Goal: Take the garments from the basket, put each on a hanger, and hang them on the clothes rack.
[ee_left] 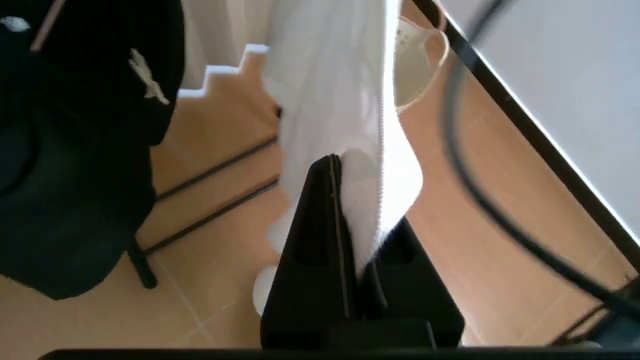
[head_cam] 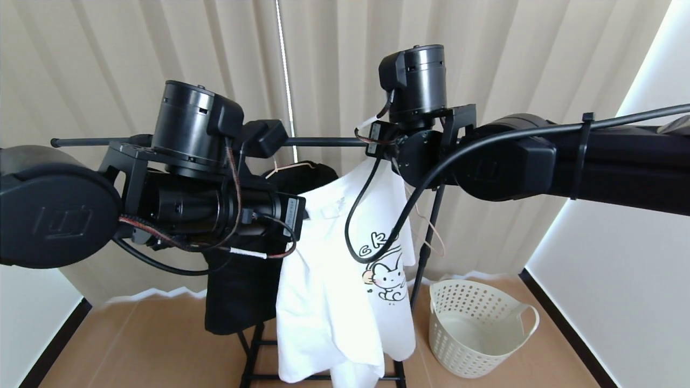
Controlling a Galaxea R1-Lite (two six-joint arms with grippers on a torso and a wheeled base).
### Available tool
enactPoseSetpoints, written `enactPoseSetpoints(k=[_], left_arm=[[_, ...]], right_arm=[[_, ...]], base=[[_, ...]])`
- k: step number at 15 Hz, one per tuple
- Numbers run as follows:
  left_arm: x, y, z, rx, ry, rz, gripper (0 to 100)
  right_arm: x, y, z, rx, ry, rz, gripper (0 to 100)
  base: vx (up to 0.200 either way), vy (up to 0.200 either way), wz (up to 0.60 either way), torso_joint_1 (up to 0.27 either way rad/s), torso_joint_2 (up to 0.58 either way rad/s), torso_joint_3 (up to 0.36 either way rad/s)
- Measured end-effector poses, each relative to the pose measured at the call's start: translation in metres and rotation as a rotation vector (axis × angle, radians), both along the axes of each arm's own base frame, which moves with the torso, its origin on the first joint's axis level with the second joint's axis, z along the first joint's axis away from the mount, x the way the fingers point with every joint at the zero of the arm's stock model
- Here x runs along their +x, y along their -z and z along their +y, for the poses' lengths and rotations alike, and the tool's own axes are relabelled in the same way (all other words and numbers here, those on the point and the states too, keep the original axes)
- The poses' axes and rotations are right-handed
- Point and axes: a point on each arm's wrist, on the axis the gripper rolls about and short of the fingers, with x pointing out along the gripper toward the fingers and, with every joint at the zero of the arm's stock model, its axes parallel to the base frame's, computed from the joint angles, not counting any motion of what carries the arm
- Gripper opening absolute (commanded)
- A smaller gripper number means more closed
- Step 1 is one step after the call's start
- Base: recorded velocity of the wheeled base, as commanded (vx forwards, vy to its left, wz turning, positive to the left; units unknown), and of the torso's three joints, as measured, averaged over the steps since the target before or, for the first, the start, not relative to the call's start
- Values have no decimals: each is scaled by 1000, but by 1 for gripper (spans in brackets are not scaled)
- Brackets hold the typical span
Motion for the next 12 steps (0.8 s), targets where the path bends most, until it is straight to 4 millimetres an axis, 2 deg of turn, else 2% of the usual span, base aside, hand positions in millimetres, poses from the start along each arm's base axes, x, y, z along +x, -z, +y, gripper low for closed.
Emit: enactPoseSetpoints(k=[4, 9, 12], left_arm=[[26, -6, 7, -7, -87, -80, 0], [58, -17, -5, -38, -109, -140, 0], [70, -21, -12, -51, -109, -162, 0]], right_arm=[[-25, 4, -17, -50, -2, 50, 0], [-64, 16, -24, -117, -32, 101, 0], [-78, 18, -31, -131, -42, 113, 0]], base=[[0, 0, 0, 0, 0, 0], [0, 0, 0, 0, 0, 0], [0, 0, 0, 0, 0, 0]])
